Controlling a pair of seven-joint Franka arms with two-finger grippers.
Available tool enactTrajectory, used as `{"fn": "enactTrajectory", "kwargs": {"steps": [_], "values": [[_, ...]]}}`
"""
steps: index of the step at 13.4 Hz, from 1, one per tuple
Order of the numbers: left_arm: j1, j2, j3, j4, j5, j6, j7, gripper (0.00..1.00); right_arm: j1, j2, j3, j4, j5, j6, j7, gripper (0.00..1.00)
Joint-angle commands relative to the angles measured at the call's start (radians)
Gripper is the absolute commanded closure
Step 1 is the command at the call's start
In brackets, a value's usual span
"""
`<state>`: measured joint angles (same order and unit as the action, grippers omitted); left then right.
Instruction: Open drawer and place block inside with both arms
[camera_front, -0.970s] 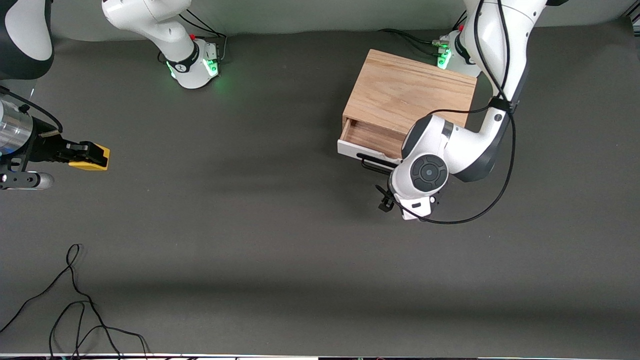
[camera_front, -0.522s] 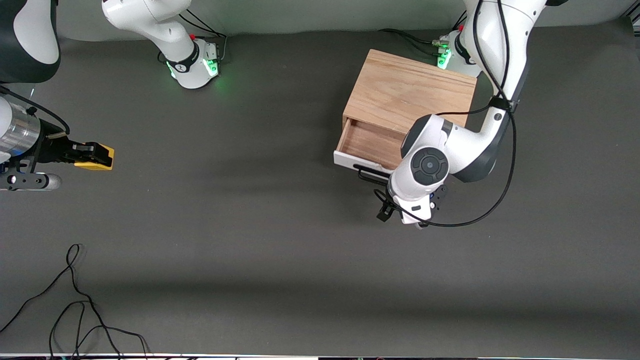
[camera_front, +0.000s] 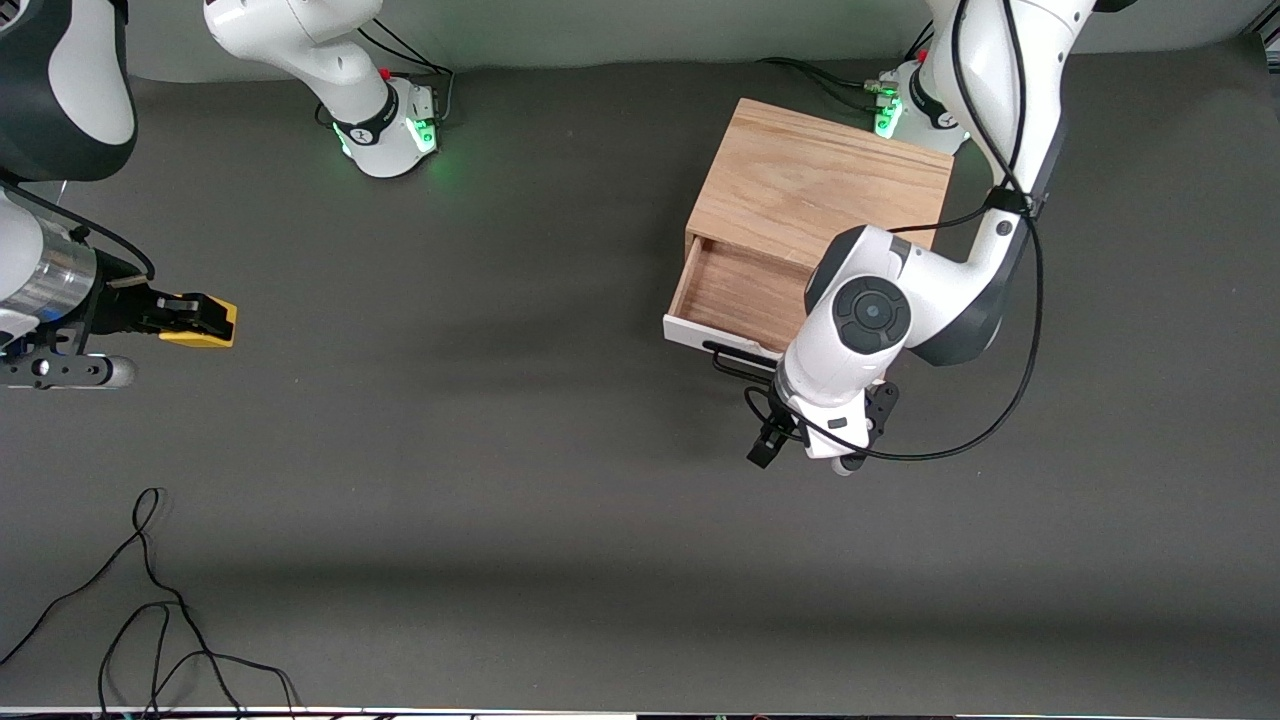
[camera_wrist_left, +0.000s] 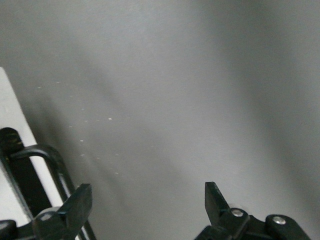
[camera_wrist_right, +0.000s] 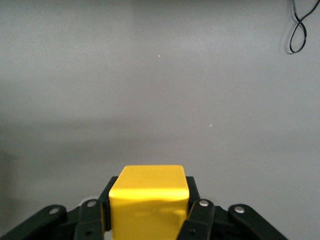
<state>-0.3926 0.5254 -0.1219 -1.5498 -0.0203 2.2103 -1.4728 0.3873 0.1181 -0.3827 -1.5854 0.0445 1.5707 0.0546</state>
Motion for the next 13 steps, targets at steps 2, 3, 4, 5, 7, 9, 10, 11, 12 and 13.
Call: {"fn": "enactTrajectory", "kwargs": {"steps": [2, 3, 4, 5, 7, 9, 10, 11, 12, 13], "values": [[0.003, -0.093, 0.007, 0.144, 0.003, -0.154, 0.0, 0.0, 0.01, -0.029, 0.002, -0.047, -0.018, 0.037, 0.002, 0.67], [0.007, -0.114, 0.005, 0.186, -0.003, -0.214, 0.0, 0.0, 0.01, -0.029, 0.002, -0.05, -0.018, 0.037, 0.002, 0.67], [0.011, -0.133, 0.005, 0.229, -0.001, -0.301, 0.009, 0.0, 0.01, -0.029, 0.002, -0.05, -0.018, 0.038, 0.002, 0.67], [0.012, -0.151, 0.007, 0.267, 0.0, -0.396, 0.07, 0.0, 0.027, -0.029, 0.004, -0.05, -0.014, 0.038, 0.008, 0.67], [0.032, -0.201, 0.008, 0.3, -0.003, -0.561, 0.237, 0.0, 0.08, -0.029, 0.002, -0.051, -0.011, 0.038, 0.089, 0.67], [0.06, -0.264, 0.01, 0.3, -0.003, -0.682, 0.371, 0.0, 0.158, -0.029, 0.002, -0.05, -0.008, 0.051, 0.174, 0.67], [0.081, -0.289, 0.01, 0.3, -0.003, -0.725, 0.443, 0.0, 0.195, -0.026, 0.004, -0.05, -0.006, 0.061, 0.227, 0.67], [0.108, -0.313, 0.01, 0.298, -0.003, -0.765, 0.525, 0.0, 0.246, -0.018, 0.004, -0.048, -0.005, 0.074, 0.279, 0.67], [0.127, -0.332, 0.01, 0.298, 0.005, -0.811, 0.636, 0.0, 0.289, -0.011, 0.004, -0.047, -0.005, 0.094, 0.336, 0.67], [0.138, -0.346, 0.015, 0.298, 0.016, -0.843, 0.775, 0.0, 0.339, 0.001, 0.004, -0.039, -0.003, 0.1, 0.391, 0.67]]}}
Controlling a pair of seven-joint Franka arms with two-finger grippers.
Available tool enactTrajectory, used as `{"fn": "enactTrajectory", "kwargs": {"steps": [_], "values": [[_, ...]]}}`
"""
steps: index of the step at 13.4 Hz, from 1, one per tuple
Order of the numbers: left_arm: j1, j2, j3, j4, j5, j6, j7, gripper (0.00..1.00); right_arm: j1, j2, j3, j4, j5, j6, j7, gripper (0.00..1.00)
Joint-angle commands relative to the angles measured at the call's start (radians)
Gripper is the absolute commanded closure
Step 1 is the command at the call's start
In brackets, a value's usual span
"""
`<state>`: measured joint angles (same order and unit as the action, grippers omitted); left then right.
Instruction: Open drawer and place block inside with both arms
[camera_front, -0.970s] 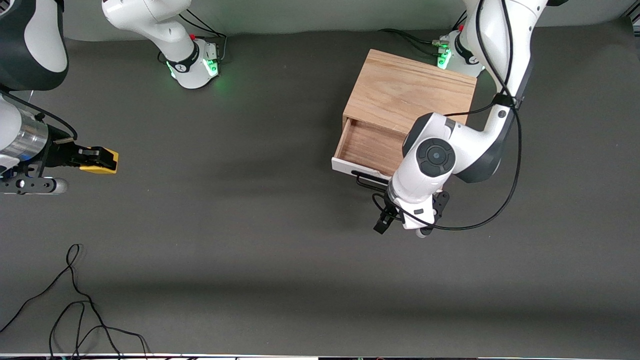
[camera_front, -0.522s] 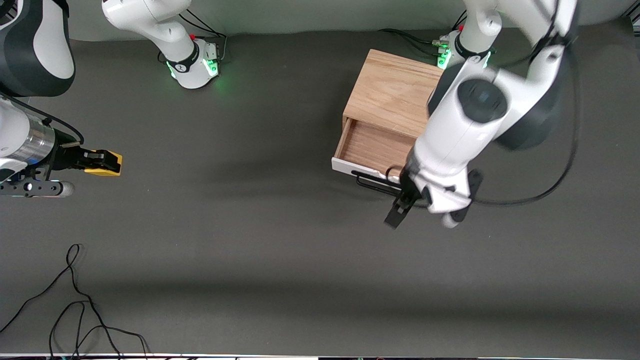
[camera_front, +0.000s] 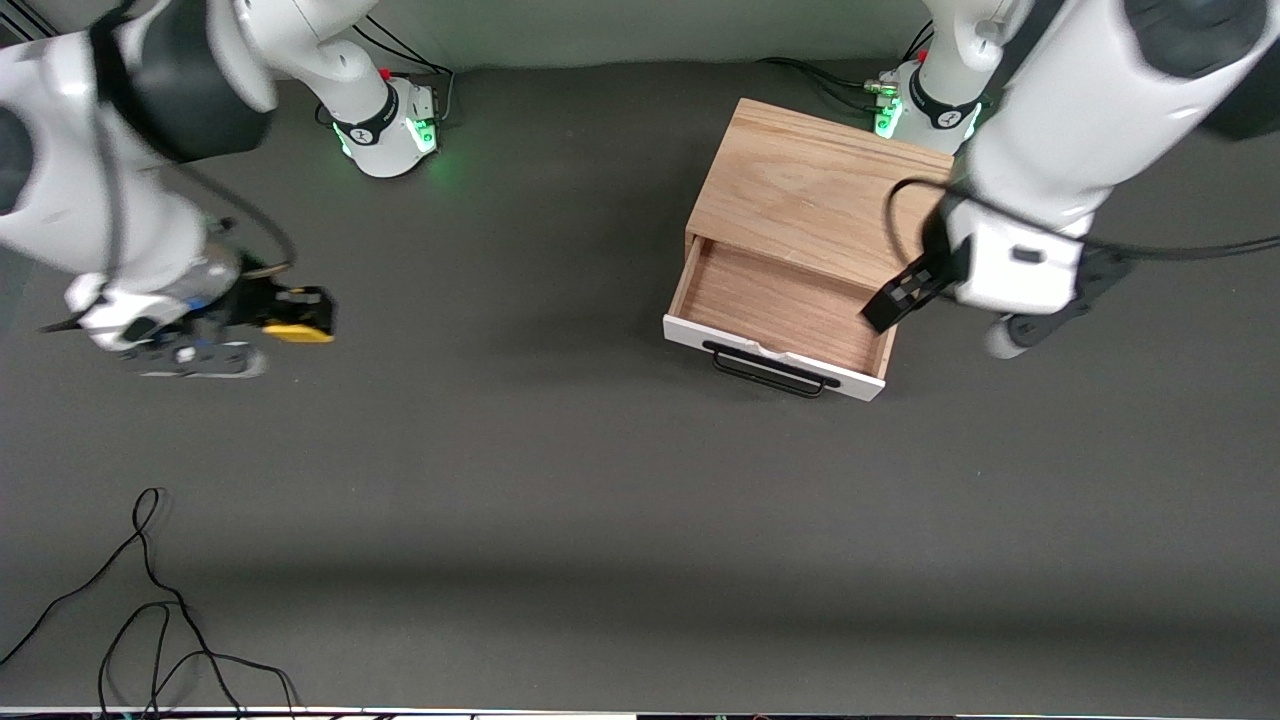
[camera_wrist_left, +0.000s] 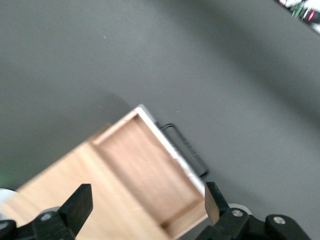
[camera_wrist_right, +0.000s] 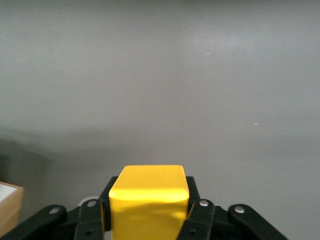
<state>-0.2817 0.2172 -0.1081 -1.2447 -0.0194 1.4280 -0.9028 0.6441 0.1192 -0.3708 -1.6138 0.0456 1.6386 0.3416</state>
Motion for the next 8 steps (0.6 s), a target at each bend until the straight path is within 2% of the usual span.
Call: {"fn": "enactTrajectory", "kwargs": {"steps": [1, 3, 5, 6, 8], "values": [[0.038, -0.044, 0.013, -0.009, 0.031, -0.067, 0.331, 0.0, 0.135, 0.023, -0.008, 0.002, 0.0, 0.053, 0.162, 0.67], [0.056, -0.036, 0.031, -0.01, 0.048, -0.048, 0.465, 0.0, 0.218, 0.091, -0.008, 0.06, 0.046, 0.085, 0.274, 0.67], [0.079, -0.016, 0.033, -0.028, 0.093, 0.014, 0.655, 0.0, 0.29, 0.201, -0.007, 0.173, 0.071, 0.089, 0.385, 0.67], [0.081, -0.003, 0.033, -0.039, 0.119, 0.055, 0.773, 0.0, 0.308, 0.258, -0.007, 0.236, 0.085, 0.089, 0.44, 0.67], [0.099, 0.034, 0.033, -0.039, 0.125, 0.1, 0.84, 0.0, 0.312, 0.373, 0.006, 0.365, 0.149, 0.089, 0.538, 0.67]]}}
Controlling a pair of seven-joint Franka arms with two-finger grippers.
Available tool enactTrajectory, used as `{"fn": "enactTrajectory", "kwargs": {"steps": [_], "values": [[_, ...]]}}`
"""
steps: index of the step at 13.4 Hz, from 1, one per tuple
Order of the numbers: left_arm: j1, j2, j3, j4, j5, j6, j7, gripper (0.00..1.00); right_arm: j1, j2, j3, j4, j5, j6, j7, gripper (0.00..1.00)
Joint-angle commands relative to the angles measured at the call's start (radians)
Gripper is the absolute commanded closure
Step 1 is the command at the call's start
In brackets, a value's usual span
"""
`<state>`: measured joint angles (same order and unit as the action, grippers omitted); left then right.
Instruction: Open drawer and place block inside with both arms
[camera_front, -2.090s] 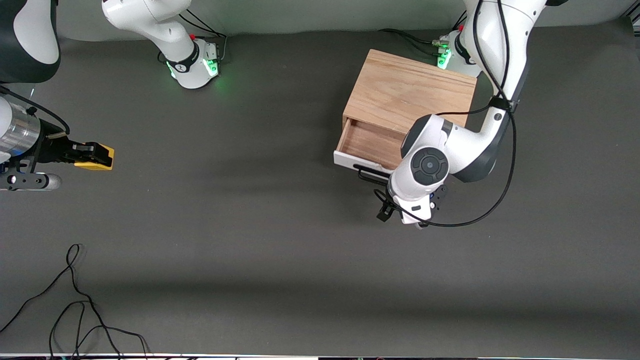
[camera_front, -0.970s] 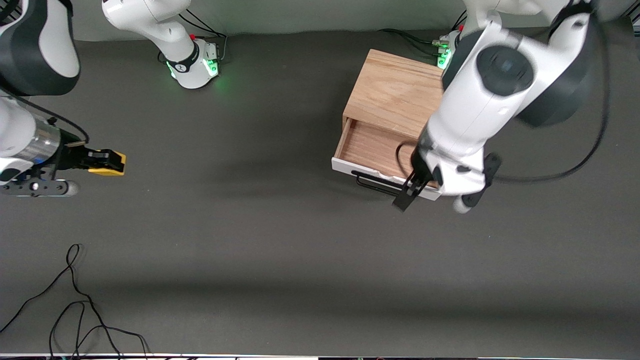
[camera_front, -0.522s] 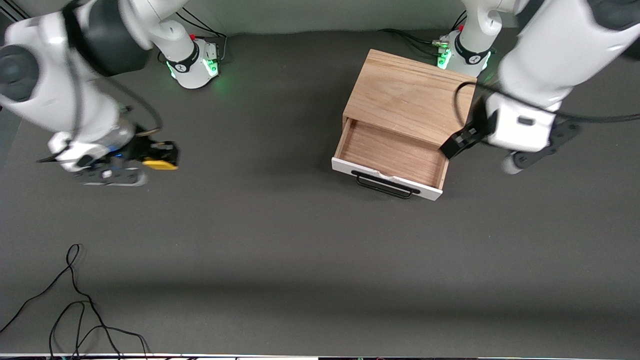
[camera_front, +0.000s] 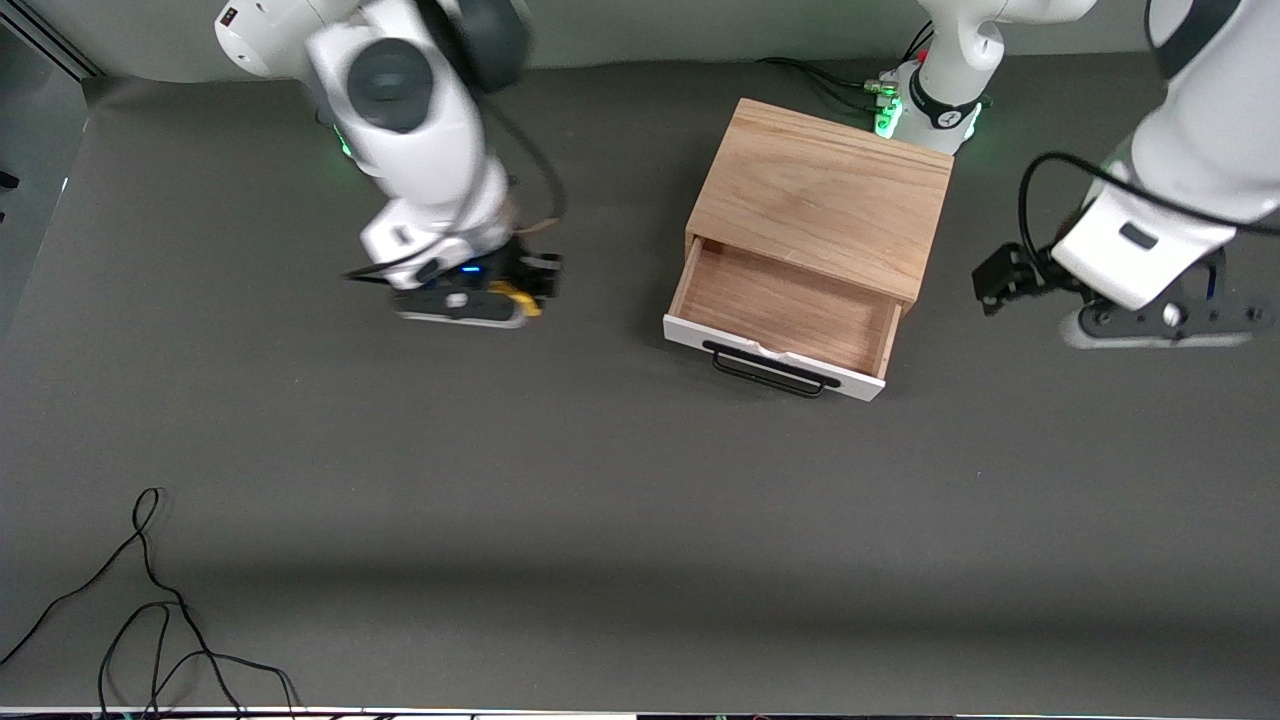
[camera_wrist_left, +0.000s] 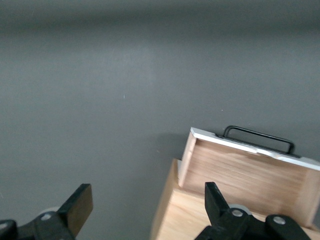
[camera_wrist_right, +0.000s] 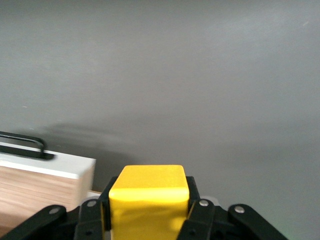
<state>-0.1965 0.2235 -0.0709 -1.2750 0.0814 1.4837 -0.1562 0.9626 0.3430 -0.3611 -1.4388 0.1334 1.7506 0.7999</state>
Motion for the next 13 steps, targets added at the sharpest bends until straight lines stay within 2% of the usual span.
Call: {"fn": "enactTrajectory", "kwargs": {"steps": [1, 3, 5, 9, 13], "values": [[0.022, 0.048, -0.004, -0.006, 0.011, 0.055, 0.104, 0.0, -0.007, 0.207, 0.028, 0.269, 0.072, -0.023, 0.114, 0.67], [0.022, 0.048, -0.006, -0.003, 0.008, 0.056, 0.099, 0.0, -0.007, 0.296, 0.063, 0.374, 0.072, -0.013, 0.223, 0.67], [0.025, 0.042, -0.004, -0.009, 0.009, 0.038, 0.109, 0.0, -0.007, 0.353, 0.108, 0.423, 0.071, 0.021, 0.313, 0.67], [0.045, 0.043, -0.006, -0.009, 0.012, 0.041, 0.11, 0.0, -0.005, 0.395, 0.171, 0.426, 0.061, 0.082, 0.482, 0.68], [0.042, 0.027, -0.007, 0.02, 0.018, 0.021, 0.096, 0.0, 0.039, 0.433, 0.182, 0.425, 0.061, 0.089, 0.571, 0.68]]}}
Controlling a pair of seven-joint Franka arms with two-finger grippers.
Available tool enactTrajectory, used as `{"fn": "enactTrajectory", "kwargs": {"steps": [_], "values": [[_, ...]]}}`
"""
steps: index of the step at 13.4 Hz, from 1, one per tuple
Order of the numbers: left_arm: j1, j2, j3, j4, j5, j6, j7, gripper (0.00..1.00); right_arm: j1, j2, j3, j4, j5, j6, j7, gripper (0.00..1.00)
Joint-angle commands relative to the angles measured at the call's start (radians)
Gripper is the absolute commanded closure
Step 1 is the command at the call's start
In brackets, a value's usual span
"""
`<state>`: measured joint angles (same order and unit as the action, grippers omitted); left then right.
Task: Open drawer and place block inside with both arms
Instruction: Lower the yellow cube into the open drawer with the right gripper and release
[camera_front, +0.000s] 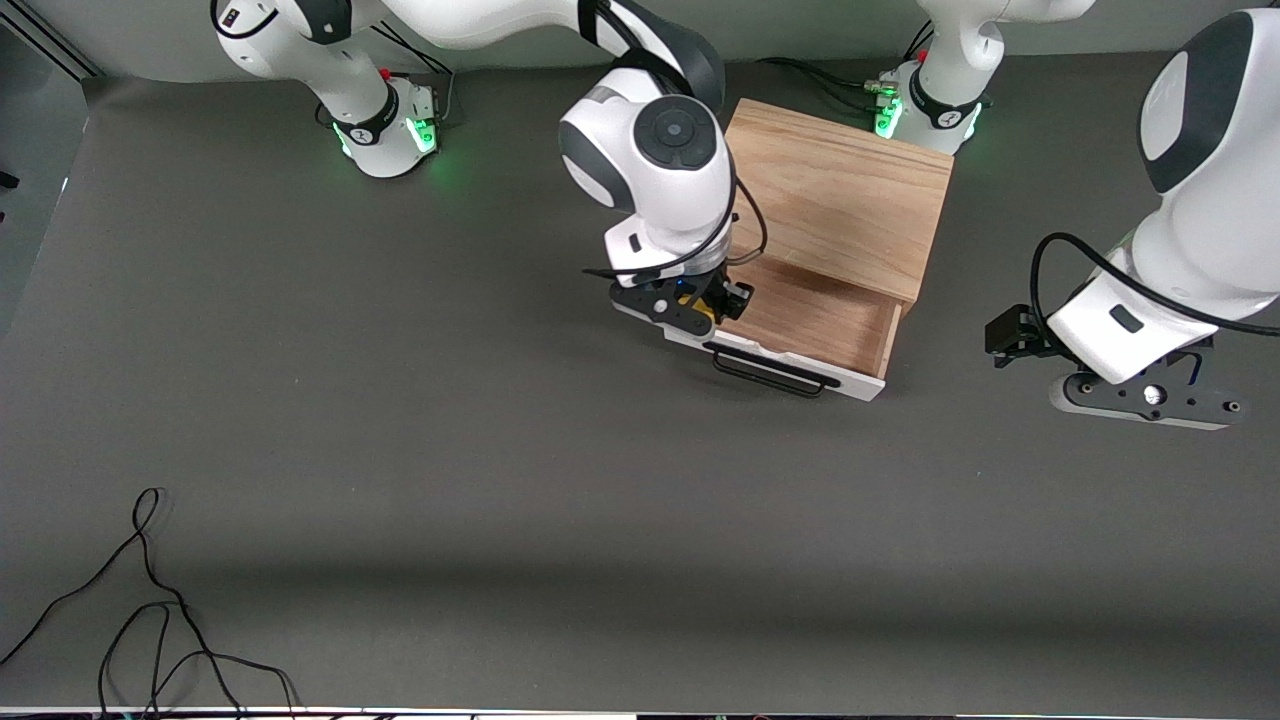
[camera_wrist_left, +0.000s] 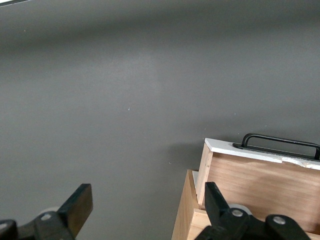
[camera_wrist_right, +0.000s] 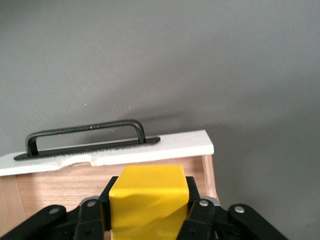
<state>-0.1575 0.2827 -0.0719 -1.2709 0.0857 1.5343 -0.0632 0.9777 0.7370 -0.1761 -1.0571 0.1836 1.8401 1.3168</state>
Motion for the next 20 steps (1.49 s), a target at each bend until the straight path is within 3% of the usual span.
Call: {"fn": "enactTrajectory", "kwargs": {"steps": [1, 6, 14, 15, 16, 17, 18, 20], "values": [[0.006, -0.045, -0.005, 0.024, 0.005, -0.063, 0.014, 0.0, 0.036, 0.048, -0.003, 0.04, 0.01, -0.001, 0.061, 0.68], [0.006, -0.051, -0.005, 0.016, -0.006, -0.141, -0.018, 0.0, 0.056, 0.099, 0.0, 0.034, 0.008, 0.002, 0.062, 0.68], [0.006, -0.053, -0.006, 0.015, -0.003, -0.106, -0.009, 0.0, 0.056, 0.162, 0.0, 0.031, 0.01, 0.087, 0.058, 0.66], [0.007, -0.063, -0.006, 0.009, -0.003, -0.102, -0.009, 0.0, 0.058, 0.166, 0.0, 0.031, 0.01, 0.09, 0.061, 0.59], [0.033, -0.088, -0.014, -0.02, -0.004, -0.086, -0.007, 0.0, 0.058, 0.166, 0.0, 0.032, 0.01, 0.09, 0.061, 0.4], [0.071, -0.133, -0.037, -0.078, -0.007, -0.047, 0.011, 0.0, 0.058, 0.166, 0.0, 0.032, 0.01, 0.09, 0.062, 0.05], [0.084, -0.167, -0.042, -0.141, -0.009, 0.007, 0.06, 0.0, 0.056, 0.162, 0.0, 0.032, 0.011, 0.088, 0.061, 0.0], [0.095, -0.221, -0.037, -0.223, -0.011, 0.067, 0.094, 0.0, 0.056, 0.151, 0.0, 0.035, 0.011, 0.078, 0.061, 0.0]]}}
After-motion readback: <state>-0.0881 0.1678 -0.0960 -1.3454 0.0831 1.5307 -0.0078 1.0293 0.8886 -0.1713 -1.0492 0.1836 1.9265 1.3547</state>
